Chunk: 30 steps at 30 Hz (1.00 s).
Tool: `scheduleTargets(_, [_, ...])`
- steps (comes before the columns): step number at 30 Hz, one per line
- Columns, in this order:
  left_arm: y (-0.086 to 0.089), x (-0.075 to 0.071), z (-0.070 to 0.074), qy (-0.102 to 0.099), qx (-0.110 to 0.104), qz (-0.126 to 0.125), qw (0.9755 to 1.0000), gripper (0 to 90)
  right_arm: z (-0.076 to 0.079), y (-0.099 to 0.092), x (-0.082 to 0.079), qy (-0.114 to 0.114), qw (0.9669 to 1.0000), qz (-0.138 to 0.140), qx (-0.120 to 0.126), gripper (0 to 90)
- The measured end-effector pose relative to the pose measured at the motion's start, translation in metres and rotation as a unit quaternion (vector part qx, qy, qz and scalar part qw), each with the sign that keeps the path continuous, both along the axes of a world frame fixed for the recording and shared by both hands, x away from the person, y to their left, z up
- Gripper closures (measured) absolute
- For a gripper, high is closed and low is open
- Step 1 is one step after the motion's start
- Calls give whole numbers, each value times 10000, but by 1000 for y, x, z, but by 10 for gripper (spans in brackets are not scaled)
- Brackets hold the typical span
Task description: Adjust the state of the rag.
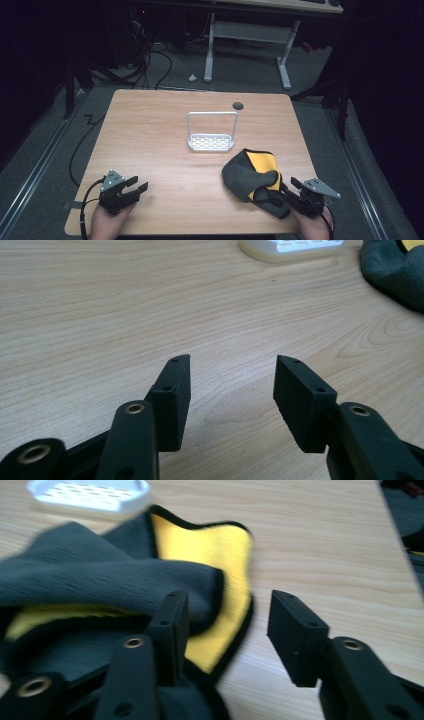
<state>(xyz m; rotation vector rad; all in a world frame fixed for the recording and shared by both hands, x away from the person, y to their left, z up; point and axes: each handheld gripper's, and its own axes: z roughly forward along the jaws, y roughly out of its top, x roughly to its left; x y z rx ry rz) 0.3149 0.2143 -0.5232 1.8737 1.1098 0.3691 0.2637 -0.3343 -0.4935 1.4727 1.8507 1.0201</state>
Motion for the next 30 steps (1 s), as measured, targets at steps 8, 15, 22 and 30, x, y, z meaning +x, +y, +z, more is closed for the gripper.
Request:
scheduleTargets(8, [-1, 0, 0, 15, 38, -28, 10000, 494, 8, 31, 4, 1, 9985, 440, 337, 378])
scheduleTargets(15, [-2, 0, 0, -3, 58, -63, 10000, 494, -8, 57, 18, 529, 9965, 632, -102, 430])
scheduleTargets(22, [-3, 0, -1, 19, 60, -91, 9999, 493, -21, 66, 21, 779, 9934, 750, -380, 747])
scheduleTargets(30, [-7, 0, 0, 5, 85, -167, 9998, 490, -22, 104, 19, 646, 9876, 1257, -686, 781])
